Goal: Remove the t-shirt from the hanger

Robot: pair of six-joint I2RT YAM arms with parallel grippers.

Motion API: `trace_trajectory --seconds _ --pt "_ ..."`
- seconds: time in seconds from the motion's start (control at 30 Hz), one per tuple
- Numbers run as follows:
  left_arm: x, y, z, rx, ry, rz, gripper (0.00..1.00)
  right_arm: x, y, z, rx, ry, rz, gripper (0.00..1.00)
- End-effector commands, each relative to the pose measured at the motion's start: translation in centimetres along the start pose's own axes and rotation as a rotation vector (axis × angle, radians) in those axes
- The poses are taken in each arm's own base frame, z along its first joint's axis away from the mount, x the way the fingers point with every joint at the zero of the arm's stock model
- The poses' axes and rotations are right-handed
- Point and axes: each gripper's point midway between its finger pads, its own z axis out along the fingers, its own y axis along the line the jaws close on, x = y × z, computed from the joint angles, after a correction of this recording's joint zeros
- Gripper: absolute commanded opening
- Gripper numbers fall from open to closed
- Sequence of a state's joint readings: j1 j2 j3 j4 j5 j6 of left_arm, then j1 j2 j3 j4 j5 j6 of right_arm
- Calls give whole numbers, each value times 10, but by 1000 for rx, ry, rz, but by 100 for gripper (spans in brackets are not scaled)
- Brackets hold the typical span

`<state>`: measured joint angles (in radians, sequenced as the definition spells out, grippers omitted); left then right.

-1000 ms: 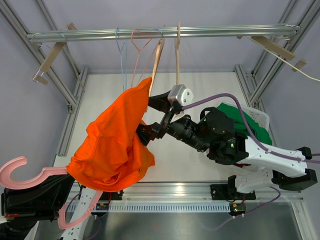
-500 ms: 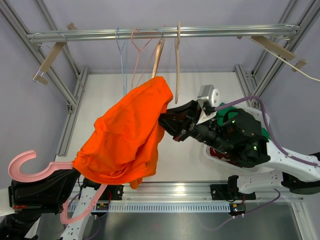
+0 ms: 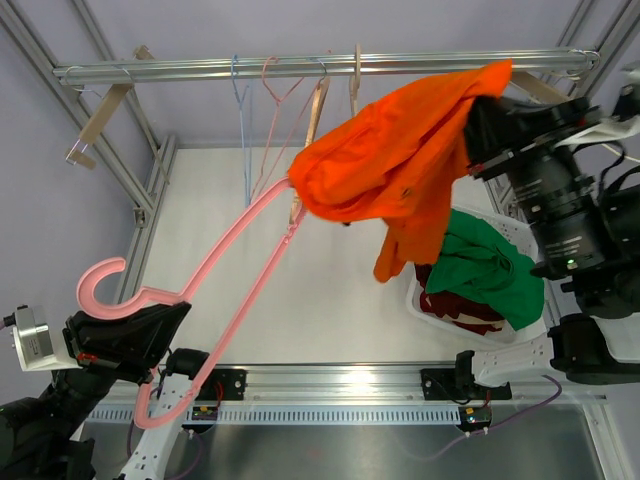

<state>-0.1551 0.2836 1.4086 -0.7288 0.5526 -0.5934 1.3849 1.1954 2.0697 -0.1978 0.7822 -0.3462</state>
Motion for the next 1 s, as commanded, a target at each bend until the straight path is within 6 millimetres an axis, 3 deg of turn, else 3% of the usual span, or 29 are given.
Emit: trace_trajectory --seconds 0.0,0.13,0.17,0.23,0.27,0.33,0.37,0.4,0.43,0.5,0.53,0.57,0.63,0.7,0.73,0.83,0.87,0.97 --pt "-10 -4 1 18 -29 46 0 -35 -54 -3 236 -34 -141 0" --pt "-9 -2 1 14 -27 48 0 -44 -85 -8 369 -42 -263 0" --pt "-8 -2 0 14 -29 50 0 -50 -106 -17 439 -57 -279 0" --pt "-8 -1 -1 11 -31 50 0 -21 -116 -19 471 -10 -296 0" --pt "-8 -1 0 11 -33 52 0 0 -134 -27 511 41 -376 0" --pt "-8 0 0 7 -33 56 0 28 -152 -33 567 62 -329 0" --pt "-9 0 0 6 -34 58 0 65 -165 -40 587 143 -382 0" --pt "-9 0 1 4 -34 57 0 79 -192 -50 686 165 -402 0" --pt "-9 2 2 2 -30 59 0 117 -206 -62 719 211 -359 0" --pt "-9 3 3 -1 -29 64 0 143 -240 -87 836 224 -321 0" --pt "-9 4 4 -3 -27 67 0 156 -248 -96 879 201 -234 0" --pt "-9 4 4 -3 -26 66 0 179 -262 -118 941 227 -232 0" --pt "-9 7 8 -6 -15 66 0 195 -281 -142 1055 203 -186 0" --pt "-11 9 10 -16 -17 68 0 230 -298 -171 1161 236 -150 0" --pt "-11 13 13 -29 -14 72 0 256 -310 -194 1222 292 -154 0" --pt "-24 20 11 -93 -47 115 0 304 -319 -218 1294 292 -1 0" --pt "-26 22 10 -112 -50 120 0 333 -325 -236 1325 336 9 0" --pt "-34 25 14 -136 -52 133 0 377 -325 -255 1358 355 142 0"
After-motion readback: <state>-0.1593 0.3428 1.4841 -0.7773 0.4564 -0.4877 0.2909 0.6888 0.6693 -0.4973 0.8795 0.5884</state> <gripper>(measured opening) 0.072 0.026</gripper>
